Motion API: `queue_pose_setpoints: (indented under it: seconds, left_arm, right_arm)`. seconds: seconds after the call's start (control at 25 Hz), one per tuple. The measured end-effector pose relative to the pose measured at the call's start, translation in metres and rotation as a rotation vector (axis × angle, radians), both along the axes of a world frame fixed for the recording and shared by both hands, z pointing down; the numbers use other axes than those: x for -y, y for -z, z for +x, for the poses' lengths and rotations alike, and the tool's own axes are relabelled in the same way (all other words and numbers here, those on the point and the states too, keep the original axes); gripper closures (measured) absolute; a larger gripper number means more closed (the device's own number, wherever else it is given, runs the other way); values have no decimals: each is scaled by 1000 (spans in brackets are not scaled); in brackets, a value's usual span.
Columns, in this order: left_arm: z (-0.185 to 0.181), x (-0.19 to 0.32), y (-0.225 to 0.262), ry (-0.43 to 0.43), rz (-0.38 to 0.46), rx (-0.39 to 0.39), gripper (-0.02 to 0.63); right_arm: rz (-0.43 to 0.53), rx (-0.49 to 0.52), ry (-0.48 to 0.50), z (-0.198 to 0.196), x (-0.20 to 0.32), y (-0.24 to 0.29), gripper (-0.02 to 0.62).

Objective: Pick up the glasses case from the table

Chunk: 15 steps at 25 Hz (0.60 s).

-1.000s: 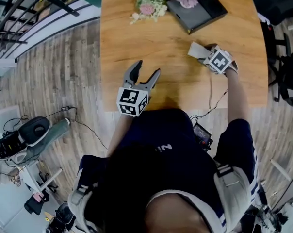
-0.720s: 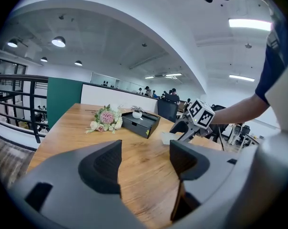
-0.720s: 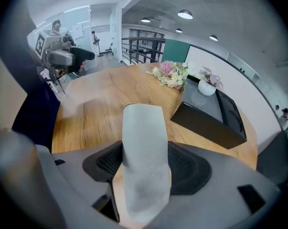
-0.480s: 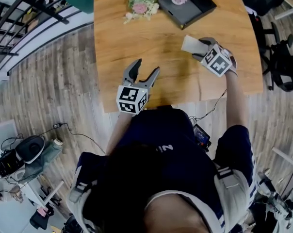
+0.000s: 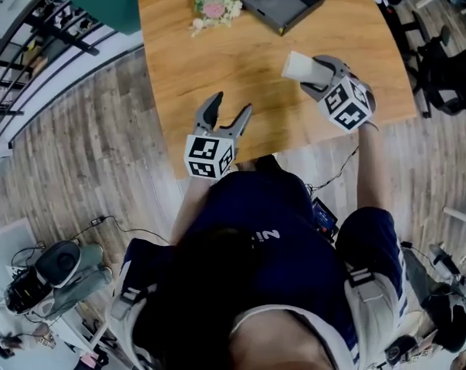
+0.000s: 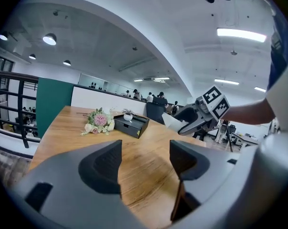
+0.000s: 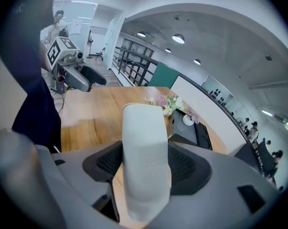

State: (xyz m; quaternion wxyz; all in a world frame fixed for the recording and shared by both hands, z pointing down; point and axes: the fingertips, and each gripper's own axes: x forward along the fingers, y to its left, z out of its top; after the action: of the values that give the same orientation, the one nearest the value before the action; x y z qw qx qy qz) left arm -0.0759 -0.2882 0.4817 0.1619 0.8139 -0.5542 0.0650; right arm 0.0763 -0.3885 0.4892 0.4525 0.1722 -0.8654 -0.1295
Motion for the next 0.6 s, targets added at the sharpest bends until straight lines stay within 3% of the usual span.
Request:
queue_pose_setpoints:
  seconds: [0.6]
  left_arm:
    - [-6, -46, 16, -108, 60, 28, 291]
  right_arm:
    - [56, 379, -363, -8, -96, 42, 291]
